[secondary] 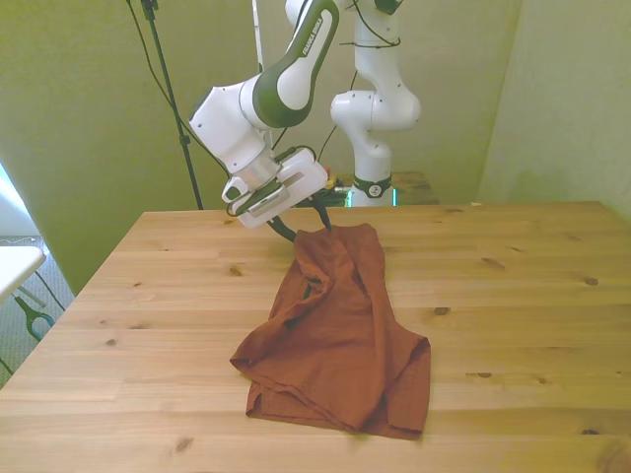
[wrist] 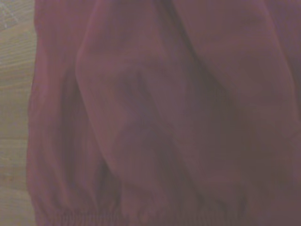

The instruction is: Unfold the shorts

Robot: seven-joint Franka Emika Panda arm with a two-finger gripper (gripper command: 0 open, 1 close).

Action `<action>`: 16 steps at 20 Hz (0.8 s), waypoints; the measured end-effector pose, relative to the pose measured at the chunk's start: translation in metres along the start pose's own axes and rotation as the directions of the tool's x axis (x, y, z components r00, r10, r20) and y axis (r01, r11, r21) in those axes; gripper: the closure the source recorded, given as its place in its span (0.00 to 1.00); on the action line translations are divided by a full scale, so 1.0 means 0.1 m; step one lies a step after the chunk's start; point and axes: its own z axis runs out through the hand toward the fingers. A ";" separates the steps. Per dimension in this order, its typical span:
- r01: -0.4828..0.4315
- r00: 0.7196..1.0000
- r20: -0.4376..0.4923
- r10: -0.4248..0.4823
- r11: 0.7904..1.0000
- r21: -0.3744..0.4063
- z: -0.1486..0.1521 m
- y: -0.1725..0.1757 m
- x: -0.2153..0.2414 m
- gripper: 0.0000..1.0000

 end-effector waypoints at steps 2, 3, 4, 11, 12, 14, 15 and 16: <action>0.001 1.000 0.002 -0.001 1.000 0.000 0.00 0.00 0.00 1.00; 0.001 1.000 0.003 -0.001 1.000 0.000 0.00 -0.01 0.00 1.00; 0.002 1.000 0.004 -0.002 1.000 0.000 0.00 -0.01 0.00 1.00; 0.007 1.000 0.006 -0.007 1.000 -0.001 0.00 -0.03 -0.01 1.00; 0.008 1.000 0.005 -0.008 1.000 -0.001 0.00 -0.04 -0.01 1.00; 0.010 1.000 0.004 -0.010 1.000 0.000 -0.02 -0.05 -0.01 1.00; 0.011 1.000 0.003 -0.011 1.000 0.000 -0.03 -0.05 -0.01 1.00; 0.012 1.000 0.002 -0.012 1.000 0.001 -0.04 -0.05 -0.02 1.00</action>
